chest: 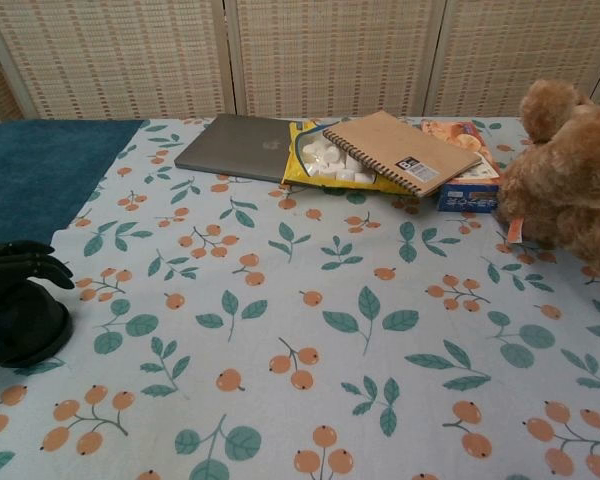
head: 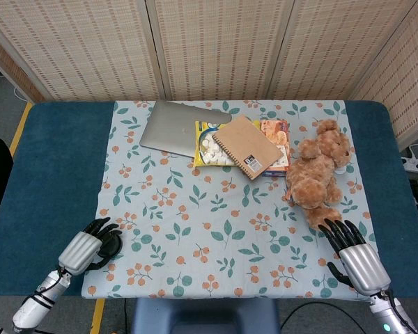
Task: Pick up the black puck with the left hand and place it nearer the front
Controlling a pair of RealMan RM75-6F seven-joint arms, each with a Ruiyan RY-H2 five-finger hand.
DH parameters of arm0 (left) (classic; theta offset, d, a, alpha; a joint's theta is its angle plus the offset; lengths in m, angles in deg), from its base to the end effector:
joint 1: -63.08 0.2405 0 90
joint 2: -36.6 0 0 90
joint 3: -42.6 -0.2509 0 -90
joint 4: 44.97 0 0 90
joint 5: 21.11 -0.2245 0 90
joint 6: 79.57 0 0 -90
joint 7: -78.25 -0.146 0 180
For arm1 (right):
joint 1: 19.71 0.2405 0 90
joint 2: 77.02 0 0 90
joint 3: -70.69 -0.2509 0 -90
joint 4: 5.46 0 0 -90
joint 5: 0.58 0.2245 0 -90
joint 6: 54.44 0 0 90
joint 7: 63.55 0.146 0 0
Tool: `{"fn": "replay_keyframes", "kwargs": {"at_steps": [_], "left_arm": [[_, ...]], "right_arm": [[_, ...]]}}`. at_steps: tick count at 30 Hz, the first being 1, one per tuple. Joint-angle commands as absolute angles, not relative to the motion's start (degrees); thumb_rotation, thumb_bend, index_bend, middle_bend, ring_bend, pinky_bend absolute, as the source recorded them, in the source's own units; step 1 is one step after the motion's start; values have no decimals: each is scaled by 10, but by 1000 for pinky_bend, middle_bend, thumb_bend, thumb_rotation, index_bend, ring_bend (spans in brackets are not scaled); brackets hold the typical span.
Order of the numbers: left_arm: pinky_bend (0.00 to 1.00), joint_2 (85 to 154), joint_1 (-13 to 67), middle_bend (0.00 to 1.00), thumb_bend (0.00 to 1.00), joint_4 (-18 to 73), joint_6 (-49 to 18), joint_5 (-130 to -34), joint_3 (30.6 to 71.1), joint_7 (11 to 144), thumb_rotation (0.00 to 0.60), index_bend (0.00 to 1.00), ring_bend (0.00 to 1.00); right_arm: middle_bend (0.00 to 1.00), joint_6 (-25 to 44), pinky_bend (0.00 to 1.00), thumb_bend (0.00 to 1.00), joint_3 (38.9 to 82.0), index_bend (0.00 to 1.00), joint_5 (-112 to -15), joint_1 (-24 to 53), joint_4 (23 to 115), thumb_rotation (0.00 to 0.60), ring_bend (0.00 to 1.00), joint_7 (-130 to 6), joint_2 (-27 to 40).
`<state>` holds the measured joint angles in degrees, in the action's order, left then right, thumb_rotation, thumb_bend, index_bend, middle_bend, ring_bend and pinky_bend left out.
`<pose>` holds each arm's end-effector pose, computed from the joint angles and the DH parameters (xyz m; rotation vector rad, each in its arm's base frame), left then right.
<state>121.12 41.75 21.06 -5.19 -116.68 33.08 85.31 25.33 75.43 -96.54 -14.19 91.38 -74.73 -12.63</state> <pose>-0.3088 0.2250 0.0084 -1.9536 -0.8826 -0.8913 -0.2843 -0.1501 0.0972 1.7143 -0.8743 0.7881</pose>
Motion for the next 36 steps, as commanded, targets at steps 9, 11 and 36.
{"fn": "replay_keyframes", "kwargs": {"at_steps": [9,11,36], "left_arm": [[324,1189,419,157,350,230,-64,-1164,335,893,600,218,77],[398,1188,420,177,353,230,-61,-1165,336,894,600,240,112],[646,1214,441,514,499,175,58,-1183,392,914,600,488,443]], "right_arm": [[0,251,0,288,753,0,-963,-142,914,600,0,-753,-123],[0,251,0,288,753,0,-963,-142,914,600,0,-754,-123],[0,247,0,288,752,0,-959,-141,915,600,0,-756,-123]]}}
